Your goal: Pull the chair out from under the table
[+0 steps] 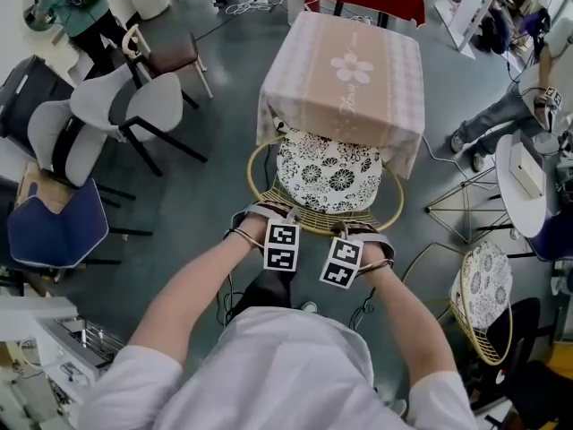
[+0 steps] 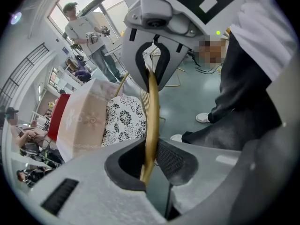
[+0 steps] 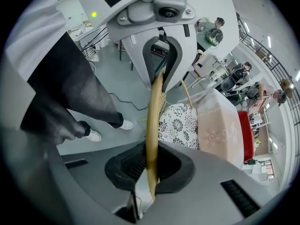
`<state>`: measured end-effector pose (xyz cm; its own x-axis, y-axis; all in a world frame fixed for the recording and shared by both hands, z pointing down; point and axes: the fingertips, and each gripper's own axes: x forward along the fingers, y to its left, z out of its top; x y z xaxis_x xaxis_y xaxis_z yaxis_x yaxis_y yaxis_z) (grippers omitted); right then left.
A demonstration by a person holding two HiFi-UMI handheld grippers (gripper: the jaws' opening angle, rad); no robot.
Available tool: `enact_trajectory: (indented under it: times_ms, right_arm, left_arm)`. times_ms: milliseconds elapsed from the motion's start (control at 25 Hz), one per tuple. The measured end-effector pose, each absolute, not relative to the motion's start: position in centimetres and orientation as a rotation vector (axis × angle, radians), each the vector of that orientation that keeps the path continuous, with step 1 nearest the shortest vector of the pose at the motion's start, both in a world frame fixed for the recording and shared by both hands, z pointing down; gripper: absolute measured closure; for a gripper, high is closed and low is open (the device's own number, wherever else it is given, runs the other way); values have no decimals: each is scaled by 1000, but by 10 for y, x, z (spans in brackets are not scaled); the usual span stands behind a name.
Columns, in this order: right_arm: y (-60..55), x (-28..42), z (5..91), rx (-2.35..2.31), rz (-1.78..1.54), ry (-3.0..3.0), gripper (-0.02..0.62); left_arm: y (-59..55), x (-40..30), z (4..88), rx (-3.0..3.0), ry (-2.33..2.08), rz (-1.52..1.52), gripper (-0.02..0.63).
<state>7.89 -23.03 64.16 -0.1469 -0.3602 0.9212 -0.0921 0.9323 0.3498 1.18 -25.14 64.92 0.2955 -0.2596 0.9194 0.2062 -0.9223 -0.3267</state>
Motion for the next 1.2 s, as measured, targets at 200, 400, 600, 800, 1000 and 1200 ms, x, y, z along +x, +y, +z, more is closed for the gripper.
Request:
enact_trajectory:
  times_ms: [200,400,600,800,1000,1200]
  right_arm:
    - [-214,79,643,340,-246,-1714,569]
    - [-198,79,643,340,-248,-1713,569]
    - [-179,75,642,320,-253,-1721,569]
    - [-162,75,642,304,-264,-1728,569]
    - [-141,71,644,294,-268,-1729,571]
    - [-126,69,644,293,-260,-1727,571]
  left_arm:
    - [-234,11,651,-2185,71,-1682,543]
    - [-218,12,652,-2195,105,-1694,543]
    - [-198,8,651,-2180,113,-1708,545]
    - [-181,7,652,-2179,138,-1725,543]
    - [-160,3,653,-2185,140,-1725,543]
    - [-145,1,653,-2186,141,-1721,544]
